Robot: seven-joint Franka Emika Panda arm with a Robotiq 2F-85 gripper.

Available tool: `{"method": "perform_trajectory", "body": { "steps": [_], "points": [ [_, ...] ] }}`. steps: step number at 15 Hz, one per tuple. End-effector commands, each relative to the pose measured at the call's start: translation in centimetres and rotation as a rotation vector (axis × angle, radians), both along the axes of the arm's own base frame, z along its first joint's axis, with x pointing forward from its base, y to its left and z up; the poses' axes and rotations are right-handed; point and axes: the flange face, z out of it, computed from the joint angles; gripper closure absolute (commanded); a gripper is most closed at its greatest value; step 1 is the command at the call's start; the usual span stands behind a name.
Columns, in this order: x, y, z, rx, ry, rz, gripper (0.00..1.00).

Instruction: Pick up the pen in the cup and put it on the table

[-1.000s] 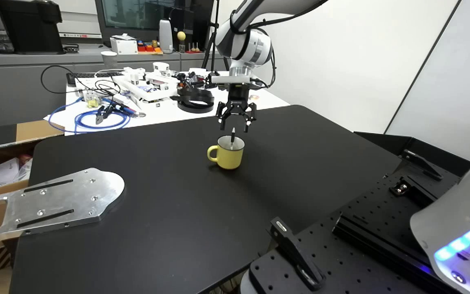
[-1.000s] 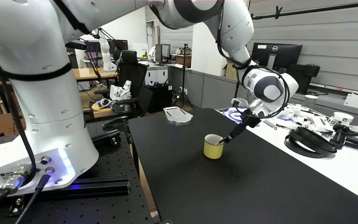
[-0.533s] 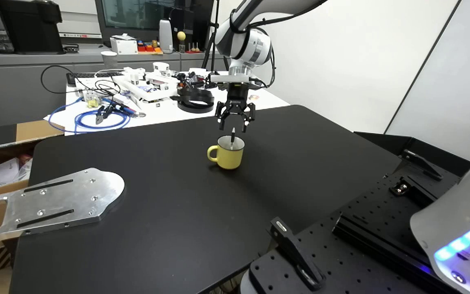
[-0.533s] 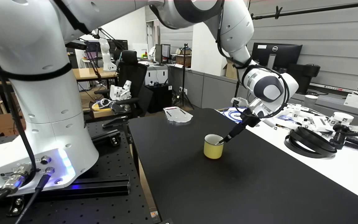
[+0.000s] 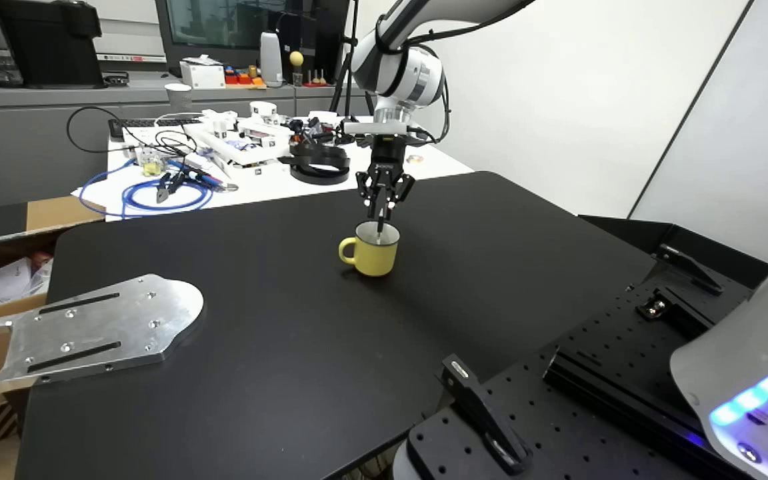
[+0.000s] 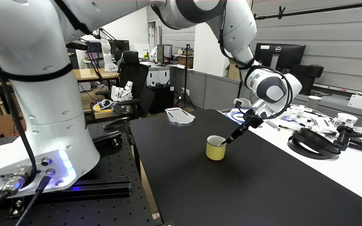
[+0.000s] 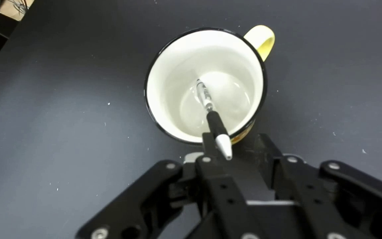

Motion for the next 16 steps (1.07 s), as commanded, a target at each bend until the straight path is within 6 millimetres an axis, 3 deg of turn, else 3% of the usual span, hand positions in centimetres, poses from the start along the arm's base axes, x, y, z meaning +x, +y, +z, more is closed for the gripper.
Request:
{"method": "perform_trajectory", "body": {
  "steps": [1, 3, 11, 16],
  "points": [
    [0.6, -0.1, 0.2, 0.001, 0.012, -0.039, 0.92],
    [0.7, -0.2, 0.3, 0.001, 0.012, -0.041, 1.00],
    [0.9, -0.5, 1.1, 0.005, 0.011, -0.047, 0.97],
    [1.6, -1.0, 3.0, 0.003, -0.012, -0.058, 0.97]
  ]
}}
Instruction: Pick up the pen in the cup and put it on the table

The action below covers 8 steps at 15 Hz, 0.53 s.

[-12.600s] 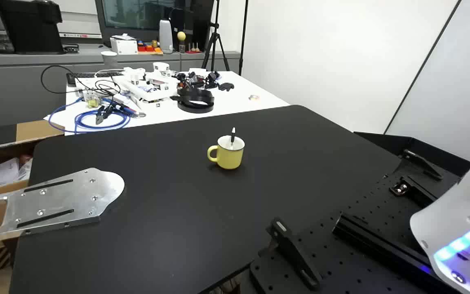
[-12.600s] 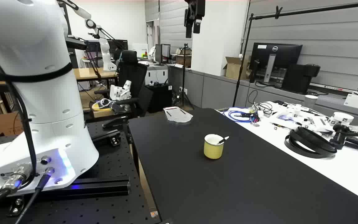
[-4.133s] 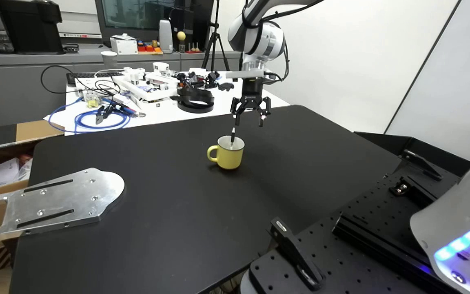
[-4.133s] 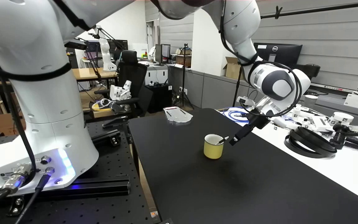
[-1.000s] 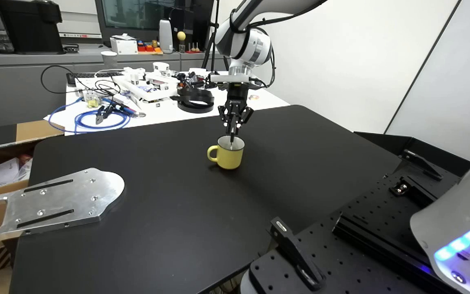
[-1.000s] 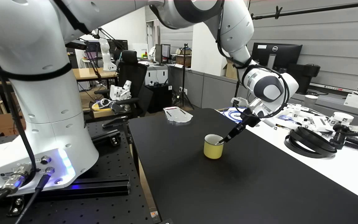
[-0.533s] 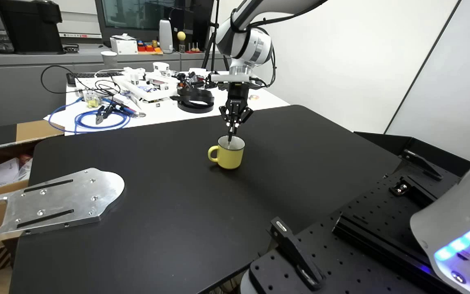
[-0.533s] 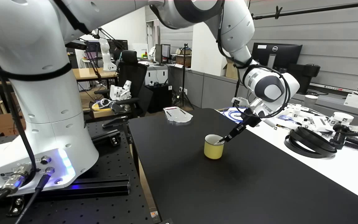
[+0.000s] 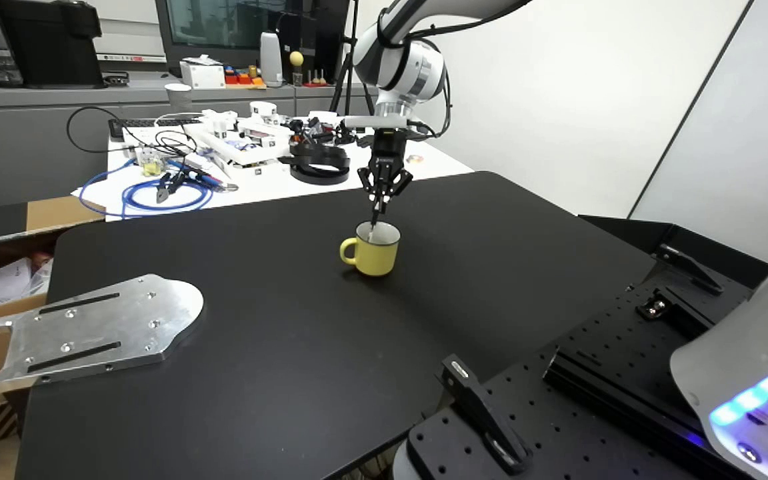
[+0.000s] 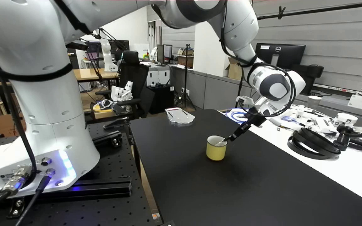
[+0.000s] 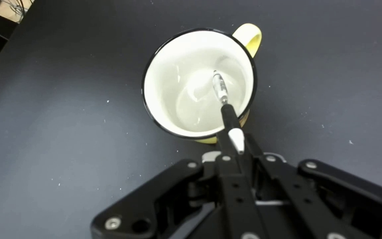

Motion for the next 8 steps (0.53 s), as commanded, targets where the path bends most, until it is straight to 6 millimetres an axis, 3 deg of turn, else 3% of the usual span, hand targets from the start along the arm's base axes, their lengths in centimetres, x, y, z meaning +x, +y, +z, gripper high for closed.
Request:
{"method": "perform_trajectory", "body": {
  "steps": [1, 8],
  "points": [
    [1.1, -0.7, 2.4, 0.004, -0.009, -0.047, 0.97],
    [2.0, -1.9, 5.6, 0.017, -0.049, -0.074, 0.97]
  ]
}}
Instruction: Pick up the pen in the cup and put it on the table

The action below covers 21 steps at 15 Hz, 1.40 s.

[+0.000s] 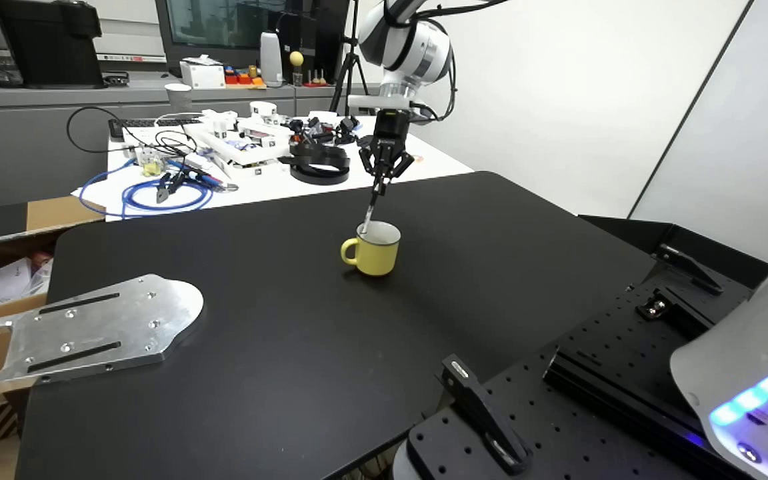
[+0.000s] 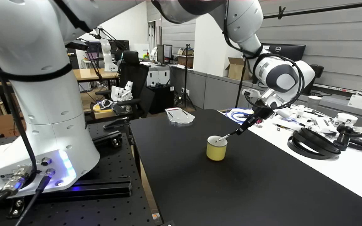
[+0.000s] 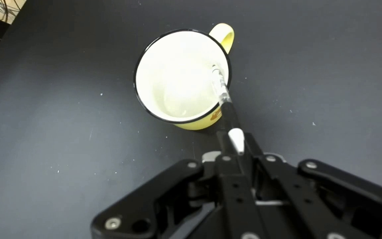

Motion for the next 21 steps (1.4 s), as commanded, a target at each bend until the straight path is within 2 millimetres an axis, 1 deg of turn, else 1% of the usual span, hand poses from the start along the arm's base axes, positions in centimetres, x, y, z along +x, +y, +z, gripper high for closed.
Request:
{"method": "perform_trajectory", "body": {
  "steps": [1, 4, 7, 12, 17, 19, 21],
  "points": [
    [0.6, -0.9, 2.5, 0.012, -0.004, -0.047, 0.97],
    [0.8, -2.0, 3.8, 0.010, -0.021, -0.064, 0.97],
    [1.0, -3.5, 4.8, 0.009, -0.034, -0.089, 0.97],
    [0.9, -6.4, 5.8, 0.011, -0.050, -0.140, 0.97],
    [0.8, -9.4, 5.1, 0.020, -0.067, -0.195, 0.97],
    [1.3, -9.9, 4.7, 0.049, -0.124, -0.227, 0.97],
    [2.1, -9.9, 4.2, 0.076, -0.179, -0.267, 0.97]
  ]
}}
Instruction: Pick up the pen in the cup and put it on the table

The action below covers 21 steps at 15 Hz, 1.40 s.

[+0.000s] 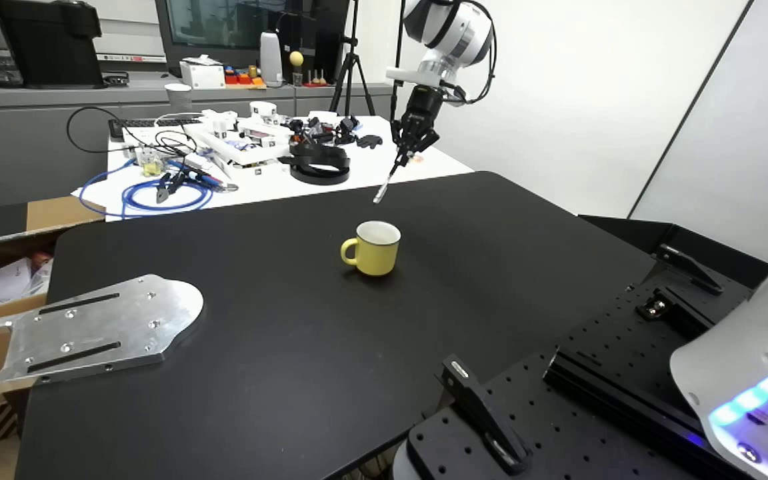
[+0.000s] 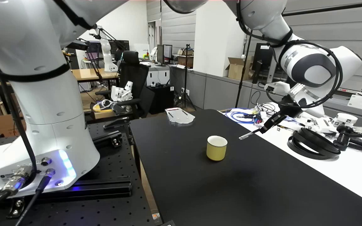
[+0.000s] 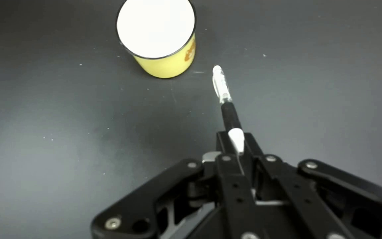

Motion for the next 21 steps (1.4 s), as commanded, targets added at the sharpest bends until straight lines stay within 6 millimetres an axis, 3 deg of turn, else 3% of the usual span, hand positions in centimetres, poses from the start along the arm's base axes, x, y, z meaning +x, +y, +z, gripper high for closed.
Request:
{"method": "perform_trajectory", "body": {
  "steps": [1, 11, 16, 21],
  "points": [
    [1.4, 0.2, -0.7, 0.049, -0.088, -0.072, 0.97],
    [4.1, 5.5, -7.2, 0.098, -0.178, -0.130, 0.97],
    [4.0, 6.1, -10.4, 0.091, -0.169, -0.134, 0.97],
    [3.9, 5.7, -12.4, 0.073, -0.156, -0.143, 0.97]
  ]
}}
